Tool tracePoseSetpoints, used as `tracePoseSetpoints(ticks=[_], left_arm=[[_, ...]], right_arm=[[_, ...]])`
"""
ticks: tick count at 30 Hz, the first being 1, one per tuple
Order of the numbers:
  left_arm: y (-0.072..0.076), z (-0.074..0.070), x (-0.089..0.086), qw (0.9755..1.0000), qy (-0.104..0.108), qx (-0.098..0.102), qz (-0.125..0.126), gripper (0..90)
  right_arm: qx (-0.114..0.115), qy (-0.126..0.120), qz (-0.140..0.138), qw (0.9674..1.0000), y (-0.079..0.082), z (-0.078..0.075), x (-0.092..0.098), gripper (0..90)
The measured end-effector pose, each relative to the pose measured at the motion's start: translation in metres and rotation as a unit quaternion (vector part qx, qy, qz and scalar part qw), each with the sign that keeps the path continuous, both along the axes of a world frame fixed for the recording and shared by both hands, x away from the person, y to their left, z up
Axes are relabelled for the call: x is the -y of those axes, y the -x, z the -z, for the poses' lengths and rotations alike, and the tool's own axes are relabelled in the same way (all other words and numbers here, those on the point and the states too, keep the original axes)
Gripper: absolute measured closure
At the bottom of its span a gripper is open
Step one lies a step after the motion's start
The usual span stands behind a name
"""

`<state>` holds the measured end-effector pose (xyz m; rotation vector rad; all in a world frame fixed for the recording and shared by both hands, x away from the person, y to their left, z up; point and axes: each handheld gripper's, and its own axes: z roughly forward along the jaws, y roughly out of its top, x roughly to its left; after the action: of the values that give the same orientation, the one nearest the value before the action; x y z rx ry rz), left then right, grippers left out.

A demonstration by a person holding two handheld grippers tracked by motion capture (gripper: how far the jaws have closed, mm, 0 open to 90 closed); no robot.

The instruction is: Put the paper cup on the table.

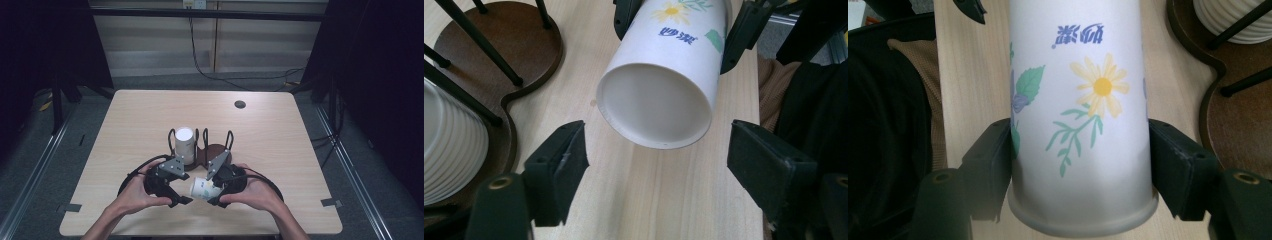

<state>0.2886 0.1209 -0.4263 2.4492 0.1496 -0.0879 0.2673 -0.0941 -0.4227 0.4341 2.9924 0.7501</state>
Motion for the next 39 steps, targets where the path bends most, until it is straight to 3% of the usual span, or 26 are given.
tracePoseSetpoints(ticks=[9, 13, 19, 21, 26, 39], left_arm=[[0.002, 0.007, 0.007, 0.9998, -0.019, -0.007, 0.009, 22.7], [0.004, 0.006, 0.008, 0.9997, -0.021, 0.000, 0.016, 26.8], [0.004, 0.007, 0.010, 0.9994, -0.025, -0.007, 0.022, 25.3], [0.006, 0.007, 0.011, 0.9995, -0.023, 0.001, 0.020, 26.0], [0.007, 0.007, 0.012, 0.9991, -0.026, -0.004, 0.033, 30.4], [0.008, 0.005, 0.011, 0.9991, -0.017, -0.010, 0.038, 32.9]], right_arm=[[-0.002, 0.016, -0.010, 0.9998, 0.003, 0.004, -0.006, 30.8], [-0.009, 0.002, -0.014, 0.9999, 0.003, 0.005, -0.006, 30.6], [-0.014, 0.001, -0.022, 0.9997, 0.004, 0.008, -0.011, 30.7], [-0.015, 0.000, -0.024, 0.9996, 0.005, 0.008, -0.012, 30.7], [-0.018, -0.002, -0.030, 0.9994, 0.006, 0.011, -0.017, 30.6], [-0.014, -0.024, -0.037, 0.9989, 0.006, 0.009, -0.016, 30.7]])
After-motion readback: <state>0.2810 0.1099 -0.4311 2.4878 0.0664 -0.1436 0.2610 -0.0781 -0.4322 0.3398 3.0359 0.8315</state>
